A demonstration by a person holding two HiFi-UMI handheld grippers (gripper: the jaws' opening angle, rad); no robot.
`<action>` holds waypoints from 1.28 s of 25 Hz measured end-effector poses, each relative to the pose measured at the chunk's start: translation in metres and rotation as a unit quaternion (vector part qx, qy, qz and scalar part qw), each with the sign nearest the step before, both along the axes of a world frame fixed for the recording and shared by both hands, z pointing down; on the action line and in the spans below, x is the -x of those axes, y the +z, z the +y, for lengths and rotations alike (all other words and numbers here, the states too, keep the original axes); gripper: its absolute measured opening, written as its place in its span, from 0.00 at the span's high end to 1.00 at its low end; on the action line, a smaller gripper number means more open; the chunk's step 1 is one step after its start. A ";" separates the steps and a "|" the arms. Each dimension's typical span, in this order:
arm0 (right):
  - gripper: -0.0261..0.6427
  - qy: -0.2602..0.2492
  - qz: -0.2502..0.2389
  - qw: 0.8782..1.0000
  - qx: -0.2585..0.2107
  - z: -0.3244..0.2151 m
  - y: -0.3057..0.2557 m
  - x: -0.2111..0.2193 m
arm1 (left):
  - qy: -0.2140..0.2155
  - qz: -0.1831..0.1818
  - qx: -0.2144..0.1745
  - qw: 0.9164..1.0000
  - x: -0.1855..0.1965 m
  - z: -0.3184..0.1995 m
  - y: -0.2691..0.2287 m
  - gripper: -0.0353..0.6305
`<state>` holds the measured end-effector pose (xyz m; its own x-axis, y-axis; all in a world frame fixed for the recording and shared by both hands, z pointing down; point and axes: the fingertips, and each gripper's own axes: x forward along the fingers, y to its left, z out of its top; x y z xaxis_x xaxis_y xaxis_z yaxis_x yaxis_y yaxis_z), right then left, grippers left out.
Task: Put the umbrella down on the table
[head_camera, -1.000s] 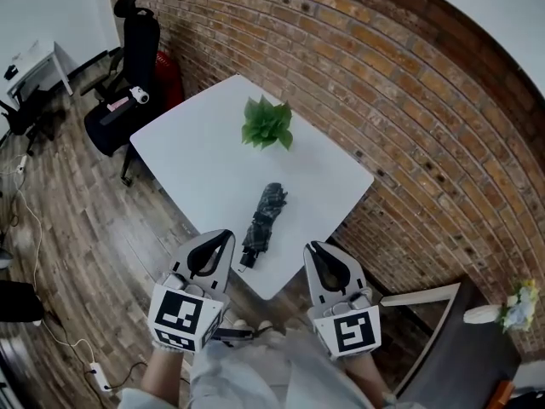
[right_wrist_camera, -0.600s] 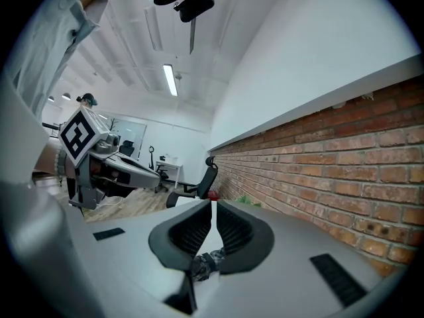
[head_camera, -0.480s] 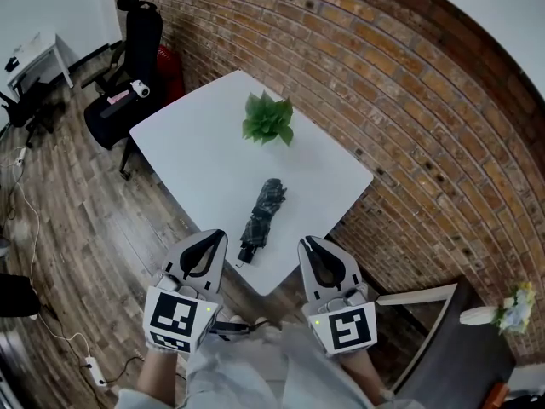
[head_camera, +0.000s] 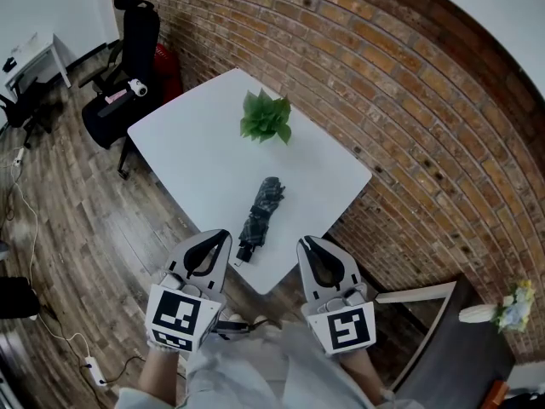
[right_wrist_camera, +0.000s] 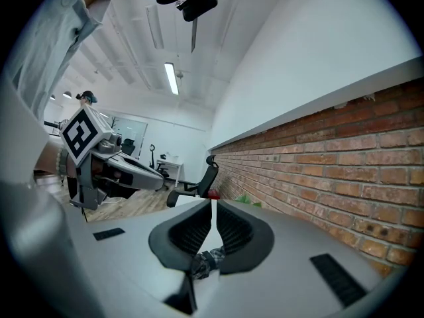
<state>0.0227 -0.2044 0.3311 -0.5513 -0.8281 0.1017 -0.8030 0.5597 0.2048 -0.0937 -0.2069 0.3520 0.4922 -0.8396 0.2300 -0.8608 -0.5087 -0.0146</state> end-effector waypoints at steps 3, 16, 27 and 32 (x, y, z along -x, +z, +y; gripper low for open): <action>0.88 0.000 0.003 1.000 0.002 0.000 0.002 -0.001 | 0.001 -0.002 0.001 1.000 -0.002 0.000 0.001 0.91; 0.88 -0.002 0.000 1.000 0.002 -0.001 0.003 -0.002 | -0.001 0.009 0.022 1.000 -0.004 0.001 -0.002 0.91; 0.88 0.000 0.005 1.000 0.004 -0.001 0.006 -0.006 | 0.009 0.015 0.013 1.000 -0.011 0.000 0.000 0.91; 0.88 -0.001 0.004 1.000 0.006 -0.001 0.007 -0.008 | 0.008 0.013 0.015 1.000 -0.012 -0.001 0.001 0.91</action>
<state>0.0305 -0.2057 0.3384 -0.5513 -0.8262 0.1164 -0.8006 0.5631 0.2050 -0.0815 -0.2077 0.3527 0.5115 -0.8243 0.2425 -0.8525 -0.5222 0.0229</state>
